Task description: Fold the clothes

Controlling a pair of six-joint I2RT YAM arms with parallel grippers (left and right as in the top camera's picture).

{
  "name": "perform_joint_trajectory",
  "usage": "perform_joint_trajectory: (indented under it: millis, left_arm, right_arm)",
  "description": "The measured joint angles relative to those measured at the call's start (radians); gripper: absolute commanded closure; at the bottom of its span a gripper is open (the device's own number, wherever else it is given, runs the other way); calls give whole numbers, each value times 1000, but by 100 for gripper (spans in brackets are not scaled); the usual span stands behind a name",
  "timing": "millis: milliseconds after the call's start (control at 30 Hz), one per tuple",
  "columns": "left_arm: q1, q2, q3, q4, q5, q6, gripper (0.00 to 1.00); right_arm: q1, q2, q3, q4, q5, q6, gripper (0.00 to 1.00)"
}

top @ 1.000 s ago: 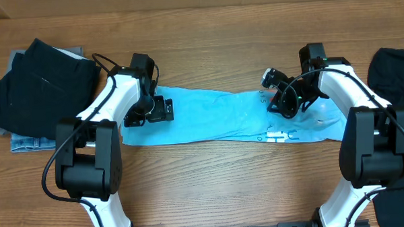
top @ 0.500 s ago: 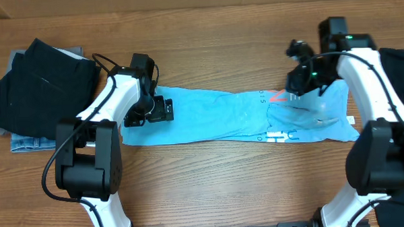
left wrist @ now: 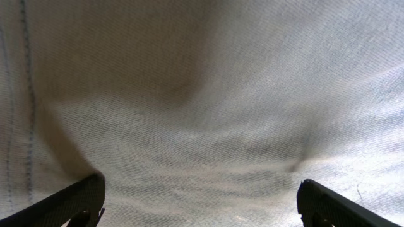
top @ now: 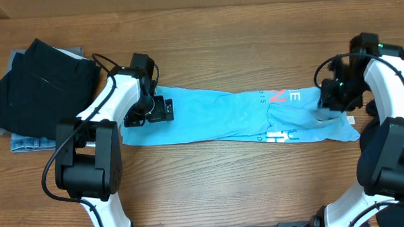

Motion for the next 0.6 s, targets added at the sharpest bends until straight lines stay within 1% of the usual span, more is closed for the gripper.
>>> perform_joint_trajectory:
  millis: [100,400,600]
  left_arm:
    - [0,0,0,0,0,0,0]
    - [0,0,0,0,0,0,0]
    - [0,0,0,0,0,0,0]
  right_arm:
    - [6,0,-47,14,-5,25,67]
    - [7,0,-237,166,-36,71,69]
    - [7,0,-276,195,-44,88,69]
